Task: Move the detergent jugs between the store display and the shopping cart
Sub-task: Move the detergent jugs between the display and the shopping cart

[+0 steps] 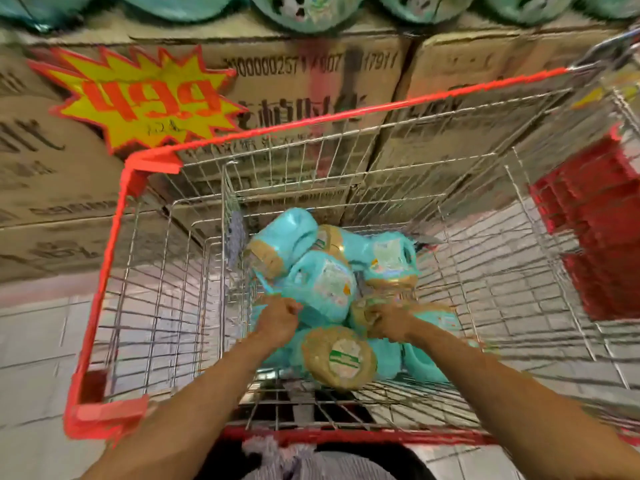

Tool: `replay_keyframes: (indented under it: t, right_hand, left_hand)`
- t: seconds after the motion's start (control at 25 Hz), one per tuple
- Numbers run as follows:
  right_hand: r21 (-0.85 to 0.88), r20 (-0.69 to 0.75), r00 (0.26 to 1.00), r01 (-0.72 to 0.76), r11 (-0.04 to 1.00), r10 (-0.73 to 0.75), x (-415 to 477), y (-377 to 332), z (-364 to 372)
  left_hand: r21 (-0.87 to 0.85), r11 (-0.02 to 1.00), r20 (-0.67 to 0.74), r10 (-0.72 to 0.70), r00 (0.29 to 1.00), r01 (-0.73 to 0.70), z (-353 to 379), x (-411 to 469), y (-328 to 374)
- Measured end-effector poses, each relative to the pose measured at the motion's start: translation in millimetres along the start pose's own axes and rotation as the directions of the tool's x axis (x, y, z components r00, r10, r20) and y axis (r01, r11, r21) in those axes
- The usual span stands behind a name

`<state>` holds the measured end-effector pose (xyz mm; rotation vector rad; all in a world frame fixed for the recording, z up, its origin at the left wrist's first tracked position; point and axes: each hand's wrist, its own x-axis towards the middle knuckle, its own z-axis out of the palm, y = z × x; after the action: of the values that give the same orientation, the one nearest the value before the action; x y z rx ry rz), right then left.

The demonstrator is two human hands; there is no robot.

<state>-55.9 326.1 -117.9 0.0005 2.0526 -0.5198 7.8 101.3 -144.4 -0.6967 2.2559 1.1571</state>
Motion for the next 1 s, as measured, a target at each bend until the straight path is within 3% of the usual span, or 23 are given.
replay_keyframes:
  t: [0.08,0.12,0.2,0.44,0.68,0.72,0.8,0.88,1.0]
  right_hand:
    - [-0.161,0.116,0.993,0.017,0.987,0.002,18.5,22.4,21.2]
    - [-0.202,0.155,0.988,0.027,0.979,0.005,25.4,32.4,32.5]
    - [-0.211,0.173,0.985,0.019,0.977,0.018,37.4,44.3,49.8]
    - [-0.139,0.141,0.989,0.065,0.988,-0.046,61.8,60.6,72.6]
    - [-0.075,0.276,0.942,0.217,0.973,-0.189,53.0,56.2,32.5]
    - [-0.027,0.296,0.936,0.206,0.978,-0.189,48.4,52.6,19.0]
    - [0.063,0.297,0.929,0.21,0.976,-0.219,32.3,47.2,-10.0]
    - [0.064,0.253,0.925,0.277,0.959,-0.284,10.3,41.7,-39.4]
    - [0.24,0.13,0.904,0.37,0.898,-0.407,-26.7,35.1,-75.4]
  left_hand:
    - [0.172,0.984,0.137,0.018,0.99,-0.042,7.8,5.1,-6.9]
    - [0.265,0.956,0.213,0.068,0.975,-0.125,13.6,5.4,-14.9]
    - [0.354,0.922,0.336,0.032,0.941,-0.157,31.0,13.1,-35.0]
    - [0.438,0.878,0.357,0.026,0.934,-0.192,55.0,29.1,-48.4]
    - [0.62,0.754,0.303,0.027,0.953,-0.218,35.0,14.0,-20.4]
    - [0.534,0.818,0.3,0.051,0.953,-0.212,29.0,9.6,-15.1]
    - [0.171,0.964,0.308,0.143,0.94,-0.203,16.2,-1.2,-6.5]
    - [-0.075,0.972,0.261,0.234,0.937,-0.222,1.5,-15.3,3.9]
    - [-0.261,0.943,0.143,0.25,0.958,-0.207,-22.1,-37.0,26.2]
